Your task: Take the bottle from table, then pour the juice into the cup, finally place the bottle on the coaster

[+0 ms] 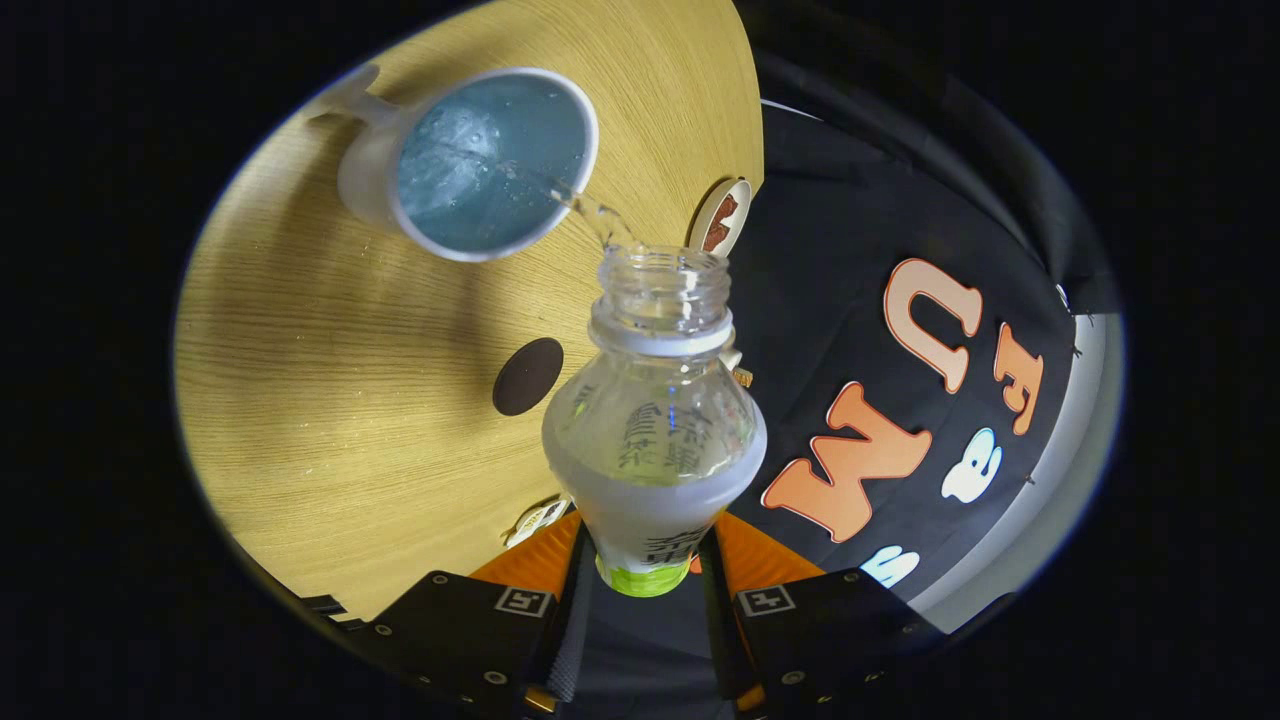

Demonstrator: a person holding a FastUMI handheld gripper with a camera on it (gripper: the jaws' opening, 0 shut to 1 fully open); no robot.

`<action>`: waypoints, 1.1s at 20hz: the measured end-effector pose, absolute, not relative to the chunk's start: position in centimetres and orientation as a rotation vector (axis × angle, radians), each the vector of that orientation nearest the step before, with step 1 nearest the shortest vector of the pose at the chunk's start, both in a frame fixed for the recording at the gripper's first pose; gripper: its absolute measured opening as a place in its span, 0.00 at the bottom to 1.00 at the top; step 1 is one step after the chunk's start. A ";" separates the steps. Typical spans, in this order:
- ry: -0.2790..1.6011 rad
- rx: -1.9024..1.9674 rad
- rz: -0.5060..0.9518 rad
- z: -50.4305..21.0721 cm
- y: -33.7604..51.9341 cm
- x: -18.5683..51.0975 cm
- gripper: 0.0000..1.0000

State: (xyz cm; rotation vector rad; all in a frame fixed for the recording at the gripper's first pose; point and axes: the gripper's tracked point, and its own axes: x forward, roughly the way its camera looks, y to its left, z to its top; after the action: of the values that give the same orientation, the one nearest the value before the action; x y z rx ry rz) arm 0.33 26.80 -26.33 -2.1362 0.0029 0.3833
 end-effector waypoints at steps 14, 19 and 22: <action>0.004 -2.185 0.408 -26.4 27.4 0.6 0.53; 0.003 -2.196 0.410 -26.3 27.4 0.7 0.53; 0.002 -2.208 0.417 -26.3 27.6 0.6 0.53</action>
State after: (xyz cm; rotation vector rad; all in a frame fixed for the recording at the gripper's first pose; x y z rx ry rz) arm 0.60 27.64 -26.28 -2.2083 0.0024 0.4171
